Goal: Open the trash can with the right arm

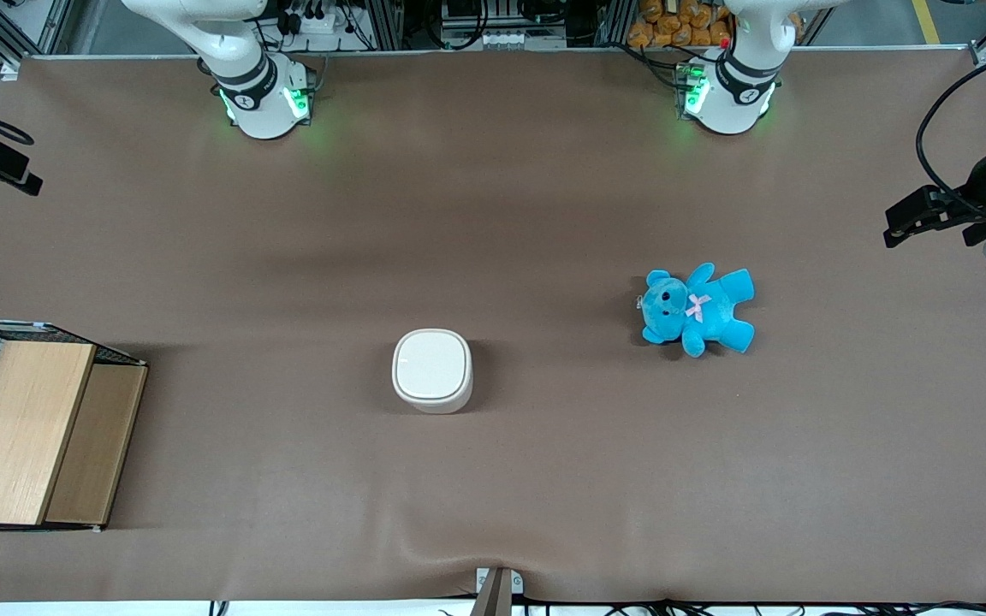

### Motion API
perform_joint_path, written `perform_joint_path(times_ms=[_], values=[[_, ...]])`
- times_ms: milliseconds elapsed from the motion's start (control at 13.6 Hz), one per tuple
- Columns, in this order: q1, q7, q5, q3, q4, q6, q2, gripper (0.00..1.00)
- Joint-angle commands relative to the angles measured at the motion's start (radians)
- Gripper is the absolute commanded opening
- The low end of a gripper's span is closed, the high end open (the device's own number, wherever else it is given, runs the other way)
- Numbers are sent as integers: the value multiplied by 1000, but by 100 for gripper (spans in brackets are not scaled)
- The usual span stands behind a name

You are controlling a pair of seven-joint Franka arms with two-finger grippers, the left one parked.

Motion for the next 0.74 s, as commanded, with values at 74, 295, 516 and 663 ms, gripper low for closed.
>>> perform_joint_path(times_ms=[74, 295, 516, 663], values=[[-13, 14, -5, 11, -1, 7, -11, 100], [-15, 14, 7, 13, -1, 7, -11, 100], [10, 5, 10, 14, -1, 8, 2, 100], [51, 5, 5, 14, 8, 12, 27, 100]])
